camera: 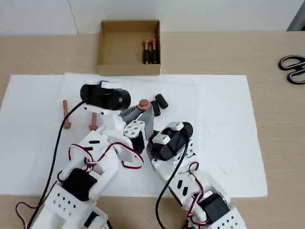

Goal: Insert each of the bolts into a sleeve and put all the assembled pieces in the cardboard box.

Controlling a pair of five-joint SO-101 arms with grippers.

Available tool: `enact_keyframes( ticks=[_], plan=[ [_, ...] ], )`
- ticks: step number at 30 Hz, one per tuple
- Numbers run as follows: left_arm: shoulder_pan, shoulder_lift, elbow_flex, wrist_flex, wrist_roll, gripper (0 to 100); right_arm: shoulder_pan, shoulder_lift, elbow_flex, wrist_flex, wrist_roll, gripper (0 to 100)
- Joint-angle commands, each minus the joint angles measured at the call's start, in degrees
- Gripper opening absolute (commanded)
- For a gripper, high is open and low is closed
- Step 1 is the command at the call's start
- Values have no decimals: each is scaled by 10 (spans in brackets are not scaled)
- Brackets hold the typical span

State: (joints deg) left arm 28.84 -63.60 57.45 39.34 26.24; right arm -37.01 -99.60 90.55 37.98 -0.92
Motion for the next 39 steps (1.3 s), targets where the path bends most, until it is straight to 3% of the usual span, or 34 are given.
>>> enact_keyframes(
  ticks=[1,22,39],
  plan=[
    [4,-15,2,-18,2,6,-4,-12,-4,-20,-7,4],
    [2,-14,36,-52,2,6,-4,-13,-5,-20,-7,4],
    [4,-11,51,33,2,6,-3,-15,-6,-20,-7,4]
  ],
)
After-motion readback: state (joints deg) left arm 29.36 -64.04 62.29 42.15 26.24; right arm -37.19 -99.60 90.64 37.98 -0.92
